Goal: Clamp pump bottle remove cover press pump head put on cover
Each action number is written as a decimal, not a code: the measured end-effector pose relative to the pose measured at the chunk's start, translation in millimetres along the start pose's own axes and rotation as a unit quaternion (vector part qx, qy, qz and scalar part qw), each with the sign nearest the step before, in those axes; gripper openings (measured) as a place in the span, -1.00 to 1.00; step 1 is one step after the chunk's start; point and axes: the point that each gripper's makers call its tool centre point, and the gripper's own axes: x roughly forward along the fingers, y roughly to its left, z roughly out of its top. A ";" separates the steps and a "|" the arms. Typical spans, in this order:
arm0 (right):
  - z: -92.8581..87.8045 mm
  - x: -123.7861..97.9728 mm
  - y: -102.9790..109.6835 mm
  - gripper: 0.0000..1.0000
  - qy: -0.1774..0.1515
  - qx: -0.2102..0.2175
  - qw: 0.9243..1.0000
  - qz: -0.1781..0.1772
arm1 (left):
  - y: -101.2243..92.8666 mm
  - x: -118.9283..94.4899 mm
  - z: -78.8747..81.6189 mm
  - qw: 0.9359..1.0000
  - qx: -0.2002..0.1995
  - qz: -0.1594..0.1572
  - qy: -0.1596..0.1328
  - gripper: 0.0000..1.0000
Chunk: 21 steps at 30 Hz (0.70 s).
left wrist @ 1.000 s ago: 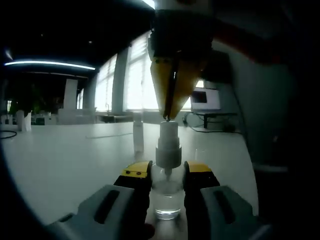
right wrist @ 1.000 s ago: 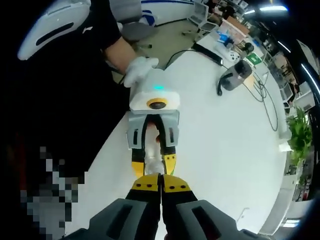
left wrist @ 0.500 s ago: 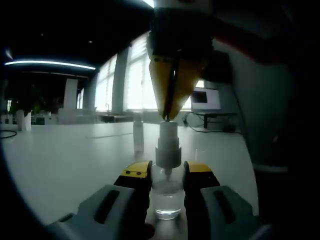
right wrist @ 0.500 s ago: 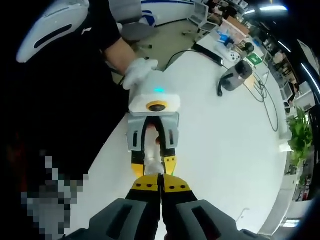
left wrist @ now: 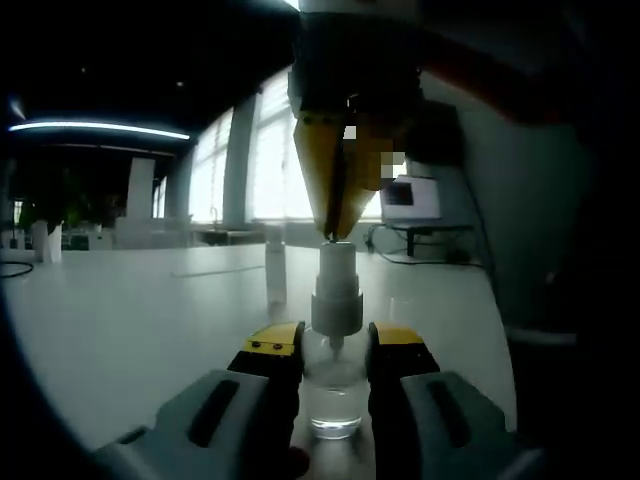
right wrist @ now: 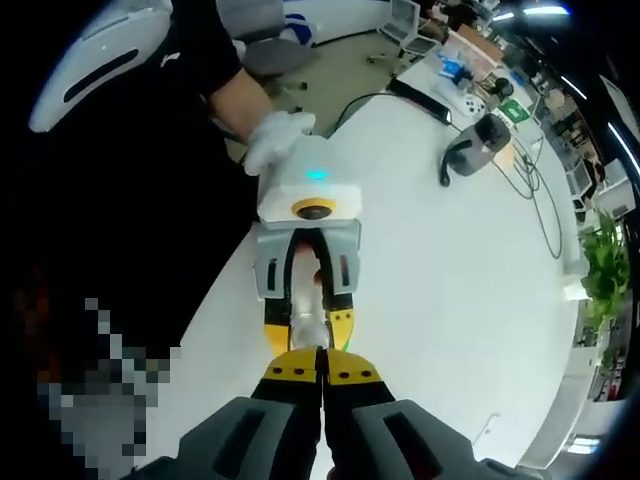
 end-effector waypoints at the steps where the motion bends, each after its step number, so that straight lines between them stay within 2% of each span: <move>1: -0.2 0.0 -0.3 -1.00 0.000 0.001 1.000 0.000 | 0.1 -0.1 -0.1 1.000 0.000 0.000 0.000 -0.67; 13: 0.2 0.1 1.6 -1.00 0.009 -0.009 1.000 0.002 | 0.1 0.5 -0.4 1.000 -0.001 0.001 0.001 -0.67; 17: 0.2 0.5 0.2 -1.00 0.013 0.017 1.000 0.009 | 0.0 0.3 -0.4 1.000 0.000 0.001 0.001 -0.67; 20: -0.8 1.3 -1.2 -1.00 0.015 0.055 0.998 0.016 | -0.2 0.2 -0.4 1.000 0.001 0.001 0.001 -0.67; 21: -0.9 1.3 -2.7 -1.00 0.015 0.052 0.998 0.018 | -0.3 0.1 -0.5 1.000 0.000 0.001 0.001 -0.67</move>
